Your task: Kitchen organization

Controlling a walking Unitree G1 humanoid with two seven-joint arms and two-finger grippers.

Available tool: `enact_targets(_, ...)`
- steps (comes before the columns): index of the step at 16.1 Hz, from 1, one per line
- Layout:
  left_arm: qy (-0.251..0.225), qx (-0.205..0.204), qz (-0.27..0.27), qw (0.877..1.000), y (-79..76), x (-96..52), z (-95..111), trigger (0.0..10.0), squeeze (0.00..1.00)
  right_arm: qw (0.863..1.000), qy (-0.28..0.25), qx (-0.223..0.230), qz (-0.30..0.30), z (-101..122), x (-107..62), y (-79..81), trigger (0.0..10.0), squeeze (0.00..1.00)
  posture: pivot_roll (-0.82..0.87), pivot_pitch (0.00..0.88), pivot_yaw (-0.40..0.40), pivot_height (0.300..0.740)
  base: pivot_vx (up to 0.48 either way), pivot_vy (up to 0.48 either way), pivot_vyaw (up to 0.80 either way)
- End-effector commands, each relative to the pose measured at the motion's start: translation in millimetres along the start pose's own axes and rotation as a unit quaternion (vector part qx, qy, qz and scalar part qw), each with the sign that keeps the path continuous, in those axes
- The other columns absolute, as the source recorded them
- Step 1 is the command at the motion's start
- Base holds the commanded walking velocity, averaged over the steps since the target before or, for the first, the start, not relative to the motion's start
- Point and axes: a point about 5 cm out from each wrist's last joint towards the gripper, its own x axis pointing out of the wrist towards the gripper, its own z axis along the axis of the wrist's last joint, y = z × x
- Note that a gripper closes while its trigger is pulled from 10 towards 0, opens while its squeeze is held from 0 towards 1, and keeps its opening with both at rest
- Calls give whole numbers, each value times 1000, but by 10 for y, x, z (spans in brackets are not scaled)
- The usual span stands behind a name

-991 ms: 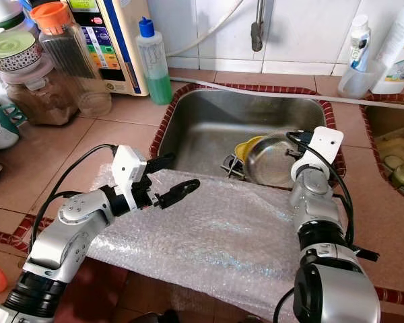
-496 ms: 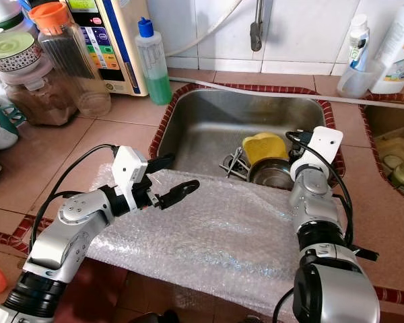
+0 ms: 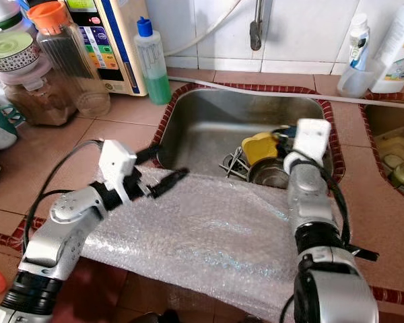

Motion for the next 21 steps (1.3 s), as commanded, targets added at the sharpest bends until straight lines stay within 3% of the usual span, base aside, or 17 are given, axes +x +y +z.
enact_targets(1, -3, 10, 32, 999, 89, -23, 4, 10000, 1000, 999, -29, -28, 21, 71, -15, 65, 10000, 1000, -169, 136, 123, 740, 0, 0, 0)
enact_targets(5, -22, 21, 107, 994, 231, -95, 38, 10000, 1000, 989, -98, -68, 85, 226, -114, 268, 10000, 1000, -166, 131, 114, 740, 0, 0, 0)
enact_targets(7, -35, 25, 165, 985, 350, -212, 37, 10000, 1000, 982, -128, -82, 111, 285, -202, 355, 10000, 1000, -164, 127, 109, 740, 0, 0, 0)
enact_targets(8, -39, 21, 178, 983, 377, -250, 37, 10000, 1000, 981, -126, -88, 116, 275, -221, 369, 10000, 1000, -160, 126, 107, 740, 0, 0, 0)
enact_targets(9, -49, -13, 195, 979, 405, -301, 21, 10000, 1000, 980, -134, -85, 122, 298, -254, 372, 10000, 1000, -160, 125, 107, 740, 0, 0, 0)
enact_targets(11, -54, -12, 228, 972, 432, -362, 15, 10000, 1000, 974, -163, -87, 135, 384, -332, 380, 10000, 1000, -159, 124, 104, 740, 0, 0, 0)
enact_targets(12, -46, 9, 263, 964, 459, -410, 19, 10000, 1000, 971, -176, -97, 132, 433, -376, 378, 10000, 255, -156, 129, 102, 740, 0, 0, 0)
enact_targets(13, -45, 5, 284, 958, 479, -439, 20, 10000, 1000, 972, -178, -81, 130, 463, -402, 375, 10000, 0, -162, 133, 104, 740, 0, 0, 0)
enact_targets(14, -51, -15, 296, 954, 483, -466, 33, 10000, 1000, 974, -176, -66, 127, 485, -429, 372, 10000, 0, -162, 133, 104, 740, 0, 0, 0)
enact_targets(15, -52, -22, 305, 951, 485, -499, 47, 10000, 424, 976, -175, -49, 123, 504, -460, 365, 10000, 0, -161, 134, 107, 740, 0, 0, 0)
enact_targets(16, -47, -31, 317, 947, 484, -532, 53, 10000, 0, 976, -172, -41, 127, 508, -504, 379, 10000, 0, -162, 134, 110, 740, 0, 0, 0)
enact_targets(19, -53, -27, 364, 929, 464, -645, 192, 10000, 0, 976, -164, -26, 142, 513, -609, 441, 10000, 0, -151, 131, 116, 740, 0, 0, 0)
enact_targets(21, -53, -11, 373, 926, 416, -710, 210, 10000, 0, 976, -164, -24, 144, 541, -654, 448, 10000, 0, -144, 126, 112, 740, 0, 0, 0)
